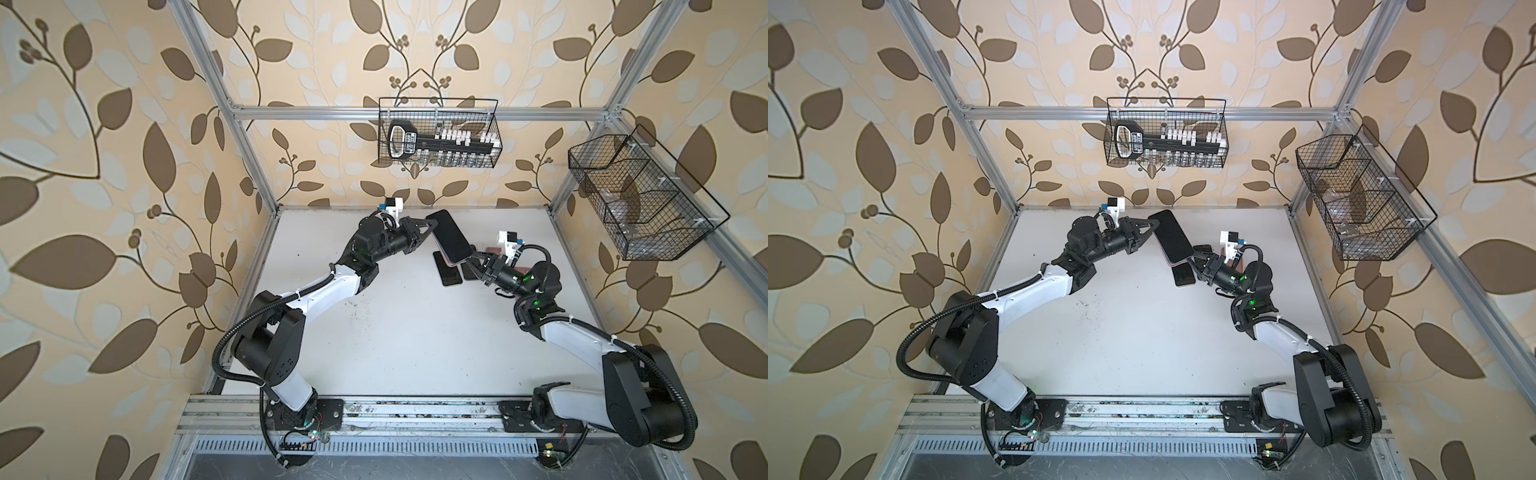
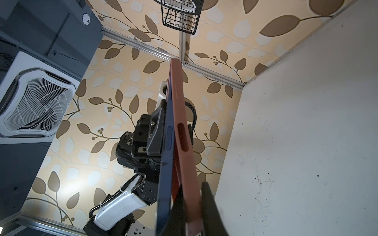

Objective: Take the phone out of the phone case

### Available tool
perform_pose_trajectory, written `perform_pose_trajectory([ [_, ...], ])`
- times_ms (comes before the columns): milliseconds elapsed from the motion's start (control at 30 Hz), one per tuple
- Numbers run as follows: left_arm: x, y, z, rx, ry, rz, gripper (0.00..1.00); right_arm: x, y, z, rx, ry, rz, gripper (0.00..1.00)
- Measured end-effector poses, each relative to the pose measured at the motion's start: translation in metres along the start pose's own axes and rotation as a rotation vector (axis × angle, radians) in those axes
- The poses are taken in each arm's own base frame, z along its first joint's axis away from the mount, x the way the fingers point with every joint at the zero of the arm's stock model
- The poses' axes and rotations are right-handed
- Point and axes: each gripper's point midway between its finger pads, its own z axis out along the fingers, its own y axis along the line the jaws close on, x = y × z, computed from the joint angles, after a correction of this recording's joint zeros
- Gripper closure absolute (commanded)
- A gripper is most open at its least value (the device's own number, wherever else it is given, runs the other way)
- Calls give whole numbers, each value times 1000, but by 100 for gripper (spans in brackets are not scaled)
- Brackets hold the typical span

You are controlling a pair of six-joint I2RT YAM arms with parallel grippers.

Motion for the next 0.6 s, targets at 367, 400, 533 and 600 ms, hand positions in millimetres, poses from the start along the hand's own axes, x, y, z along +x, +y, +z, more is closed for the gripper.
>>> perform_pose_trajectory([
  [367,-6,21,0,-52,-42,-20,55,-1,0,4,-31,4,13,100],
  [400,-6,22,0,-53,-43,-23,52,-1,1,4,-33,3,15,100],
  [533,-5,27,-1,-61,-43,-32,38,-2,1,4,-34,-4,21,100],
  [600,-5,28,-1,-65,-43,-40,34,-4,0,4,-31,-12,24,100],
])
